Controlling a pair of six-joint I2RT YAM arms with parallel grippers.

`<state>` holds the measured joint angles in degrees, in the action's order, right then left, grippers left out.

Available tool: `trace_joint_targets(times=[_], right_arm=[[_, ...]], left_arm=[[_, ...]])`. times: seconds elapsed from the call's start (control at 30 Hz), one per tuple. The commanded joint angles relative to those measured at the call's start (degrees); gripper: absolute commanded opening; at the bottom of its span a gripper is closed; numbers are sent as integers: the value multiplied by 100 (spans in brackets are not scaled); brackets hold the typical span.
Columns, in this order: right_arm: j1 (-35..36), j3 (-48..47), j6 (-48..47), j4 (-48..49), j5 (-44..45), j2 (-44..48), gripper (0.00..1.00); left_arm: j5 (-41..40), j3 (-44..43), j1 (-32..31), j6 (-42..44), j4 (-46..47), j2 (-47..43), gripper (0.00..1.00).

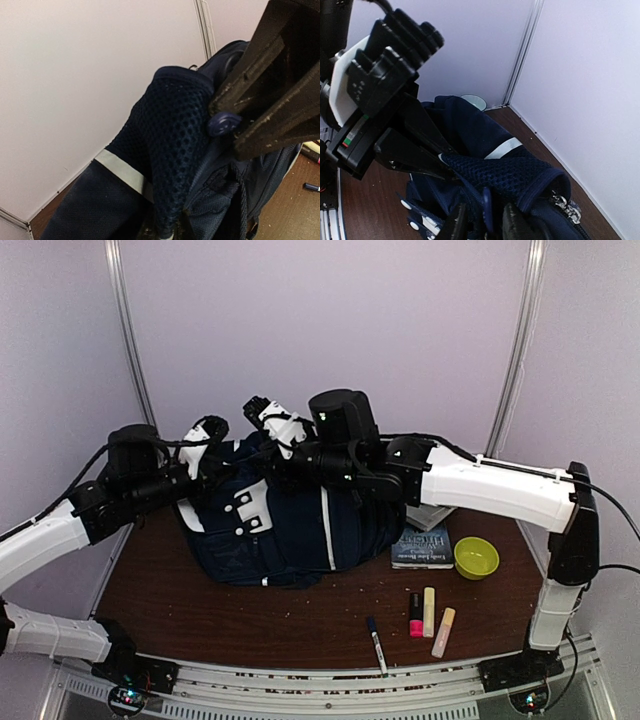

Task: Pack the student bag
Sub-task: Grab the largest pocket of the student bag, then unzip the largest pocket of the student bag.

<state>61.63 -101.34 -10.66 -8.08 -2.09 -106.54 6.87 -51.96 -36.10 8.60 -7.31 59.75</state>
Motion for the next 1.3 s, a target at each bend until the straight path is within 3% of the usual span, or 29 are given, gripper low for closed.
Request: trace_joint_targets(times=[0.0,0.07,0.1,0.23,0.37,0.5,0.77,0.97,1.17,1.2,1.27], right_arm=[[-74,-270,-160,82,395,-185,16],[-73,-339,-174,115,358,-227,2],[-73,-331,-166,145,352,-216,0],[-86,-158,-75,180,272,30,0],[-257,386,587,548,-350,669,0],[-746,1346,1626,1366,-972,1401,0],[-1932,2743,3033,2427,-1251,2303,0],[-2101,2419,2849,2428,-1251,2522,0],[-2016,1486,2819,2386,-1726,2263,0],[-1991,1310,2760,2370,-1822,2204,0],[-1921,1002,2623,2361,-2128,2038,0]], left_arm=[[548,-108,-58,-389,612,-2,0],[550,-104,-63,-390,612,-13,0],[538,-103,-69,-386,609,-30,0],[303,-88,-59,-488,560,-64,0],[-540,-163,-57,-702,327,11,0],[-785,-164,-63,-719,213,-49,0],[-836,-103,-50,-702,234,-709,0],[-195,41,-48,-715,218,-1046,0],[1487,264,-57,-491,48,-1178,0],[1683,337,-62,-378,83,-1212,3],[1817,430,-84,-175,102,-1306,51]])
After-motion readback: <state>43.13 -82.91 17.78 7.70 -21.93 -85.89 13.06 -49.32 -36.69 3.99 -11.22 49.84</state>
